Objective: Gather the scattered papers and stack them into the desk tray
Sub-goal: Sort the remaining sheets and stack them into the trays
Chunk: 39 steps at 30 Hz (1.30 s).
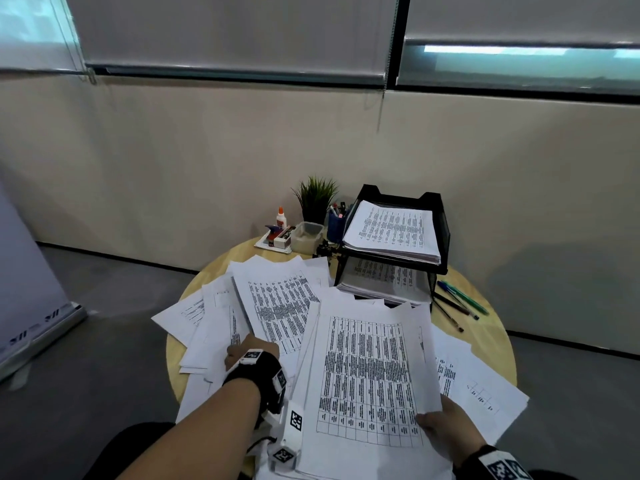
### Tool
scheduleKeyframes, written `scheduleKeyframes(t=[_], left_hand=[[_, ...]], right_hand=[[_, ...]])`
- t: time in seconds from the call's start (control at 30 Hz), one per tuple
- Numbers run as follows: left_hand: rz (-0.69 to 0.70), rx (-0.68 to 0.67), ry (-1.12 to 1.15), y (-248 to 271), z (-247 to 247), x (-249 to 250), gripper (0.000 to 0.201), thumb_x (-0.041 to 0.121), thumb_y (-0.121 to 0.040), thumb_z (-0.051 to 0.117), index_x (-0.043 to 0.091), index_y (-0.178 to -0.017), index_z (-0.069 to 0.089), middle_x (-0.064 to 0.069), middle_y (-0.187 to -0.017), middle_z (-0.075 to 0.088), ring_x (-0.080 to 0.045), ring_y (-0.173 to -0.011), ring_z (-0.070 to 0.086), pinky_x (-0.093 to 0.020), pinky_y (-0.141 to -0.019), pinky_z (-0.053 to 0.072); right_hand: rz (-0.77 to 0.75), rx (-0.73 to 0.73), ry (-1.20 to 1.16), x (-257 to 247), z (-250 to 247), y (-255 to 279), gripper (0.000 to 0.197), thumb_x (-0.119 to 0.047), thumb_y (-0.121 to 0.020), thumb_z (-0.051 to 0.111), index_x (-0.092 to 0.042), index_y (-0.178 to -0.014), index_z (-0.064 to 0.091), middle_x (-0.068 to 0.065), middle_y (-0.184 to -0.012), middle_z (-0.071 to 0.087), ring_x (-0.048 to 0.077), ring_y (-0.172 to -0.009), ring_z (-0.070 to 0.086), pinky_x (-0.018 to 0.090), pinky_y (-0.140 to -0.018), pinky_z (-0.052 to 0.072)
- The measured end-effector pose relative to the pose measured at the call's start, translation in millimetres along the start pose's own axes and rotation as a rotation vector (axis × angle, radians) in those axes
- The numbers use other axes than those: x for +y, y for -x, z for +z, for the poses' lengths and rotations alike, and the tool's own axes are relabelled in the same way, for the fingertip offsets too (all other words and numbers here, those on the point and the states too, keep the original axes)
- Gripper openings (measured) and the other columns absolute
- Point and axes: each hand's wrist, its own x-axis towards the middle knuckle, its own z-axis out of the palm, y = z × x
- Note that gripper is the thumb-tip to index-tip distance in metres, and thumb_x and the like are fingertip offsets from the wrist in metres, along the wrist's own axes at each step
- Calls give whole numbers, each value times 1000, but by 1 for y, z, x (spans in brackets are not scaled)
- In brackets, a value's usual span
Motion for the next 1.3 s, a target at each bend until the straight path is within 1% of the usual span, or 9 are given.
scheduleKeyframes(t=[0.07,0.2,0.3,0.33,0.4,0.53,0.9,1.1,1.3], left_hand=[[2,40,-23,0,6,0,22,22,-83,55,11,-102,51,-20,-121,46,-33,-117,43,-41,-103,37],[62,79,-119,-1,15,4,52,18,-89,53,2,-133,31,-20,-136,39,-34,-125,41,-46,-105,35],[75,-137,-207,-8,10,9,18,17,-97,40,10,-102,55,-5,-105,55,-19,-97,55,-35,-96,39],[40,-142,-139,-6,6,10,23,17,-98,40,9,-78,49,-3,-85,50,-15,-80,53,-25,-82,42],[68,-143,-87,-1,-6,9,34,15,-96,46,3,-66,39,-6,-73,43,-19,-79,52,-22,-70,40],[92,-45,120,-19,-21,6,36,5,-92,46,-6,-126,45,-22,-127,53,-33,-115,53,-31,-91,44],[379,65,284,-26,-103,18,40,5,-81,61,-5,-119,55,-24,-116,60,-35,-103,57,-34,-81,41],[387,-20,354,-7,-108,8,41,-2,-84,62,-5,-124,51,-21,-123,59,-33,-110,57,-41,-95,43],[291,-322,261,38,-62,-24,51,7,-73,73,-7,-119,56,-17,-118,62,-34,-111,58,-40,-100,43]], right_hand=[[15,-28,-47,-3,-1,1,17,4,-68,67,0,-82,58,14,-72,57,24,-69,49,31,-60,36],[54,-19,-60,7,5,-8,28,-11,-51,70,-5,-75,59,16,-71,60,27,-70,53,32,-63,39],[51,-31,-75,23,7,-22,38,-16,-42,63,-3,-78,59,19,-74,60,29,-73,54,34,-66,40],[44,-28,-61,17,6,-16,33,-13,-47,64,-3,-78,58,17,-73,59,28,-73,53,33,-66,39],[20,-19,-38,-2,3,1,23,-7,-60,67,-4,-81,58,15,-74,58,27,-71,52,31,-63,38],[-34,-53,71,-6,-2,5,12,2,-79,63,-6,-82,55,15,-82,59,22,-69,49,26,-57,35],[7,-25,-74,-17,2,19,37,-18,-47,59,-2,-80,58,16,-78,60,25,-71,52,27,-58,37],[-31,45,-106,-8,3,16,19,7,-74,63,4,-93,60,18,-83,66,26,-72,57,27,-58,41],[3,65,-178,-3,7,15,29,8,-72,56,6,-101,54,17,-77,61,25,-66,54,29,-58,40]])
